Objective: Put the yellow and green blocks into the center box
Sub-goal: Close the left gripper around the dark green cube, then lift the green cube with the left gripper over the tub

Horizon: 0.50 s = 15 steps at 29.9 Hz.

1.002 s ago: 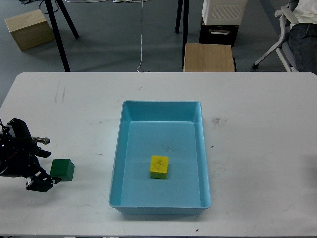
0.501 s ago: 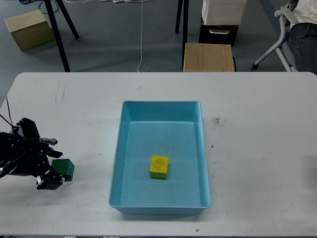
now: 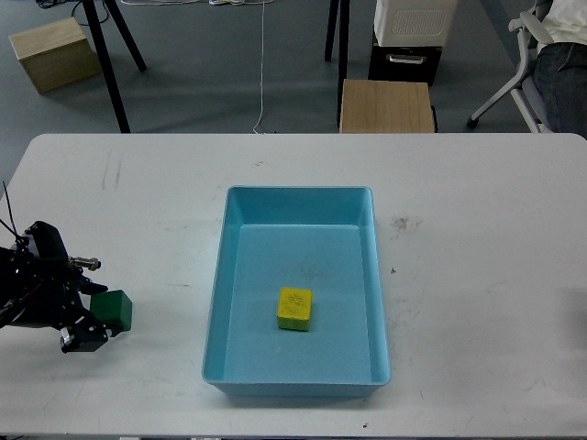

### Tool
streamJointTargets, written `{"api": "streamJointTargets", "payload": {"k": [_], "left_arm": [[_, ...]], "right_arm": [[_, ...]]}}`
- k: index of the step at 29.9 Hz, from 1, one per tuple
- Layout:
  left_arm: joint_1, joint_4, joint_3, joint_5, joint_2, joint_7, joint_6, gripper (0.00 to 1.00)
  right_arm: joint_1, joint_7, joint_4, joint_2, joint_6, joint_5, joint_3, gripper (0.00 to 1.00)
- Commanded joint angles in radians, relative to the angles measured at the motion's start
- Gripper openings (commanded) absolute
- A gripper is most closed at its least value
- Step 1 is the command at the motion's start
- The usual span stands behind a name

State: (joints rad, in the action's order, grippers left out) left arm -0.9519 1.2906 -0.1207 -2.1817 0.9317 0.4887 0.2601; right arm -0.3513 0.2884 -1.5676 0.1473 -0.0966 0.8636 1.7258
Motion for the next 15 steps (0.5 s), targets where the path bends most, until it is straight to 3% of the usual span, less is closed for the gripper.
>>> {"api": "streamJointTargets", "payload": {"k": [1,6,13,15], "left_arm": [[0.008,-0.001,0.000,0.000,-0.001,0.000,-0.028,0.75],[0.018,-0.023,0.000,0.000,0.006,0.000,-0.146,0.58],[0.012,-0.047,0.001,0.000,0.013,0.000,-0.153,0.37],[0.010,-0.050,0.001,0.000,0.016,0.000,-0.151,0.24]], "right_arm": [[0.000,0.000,0.000,0.001,0.000,0.000,0.003,0.97],[-0.003,-0.002,0.000,0.001,0.011,0.000,0.003,0.97],[-0.003,0.000,0.000,0.001,0.014,0.000,0.005,0.97],[-0.003,0.000,0.000,0.000,0.014,-0.001,0.003,0.97]]}}
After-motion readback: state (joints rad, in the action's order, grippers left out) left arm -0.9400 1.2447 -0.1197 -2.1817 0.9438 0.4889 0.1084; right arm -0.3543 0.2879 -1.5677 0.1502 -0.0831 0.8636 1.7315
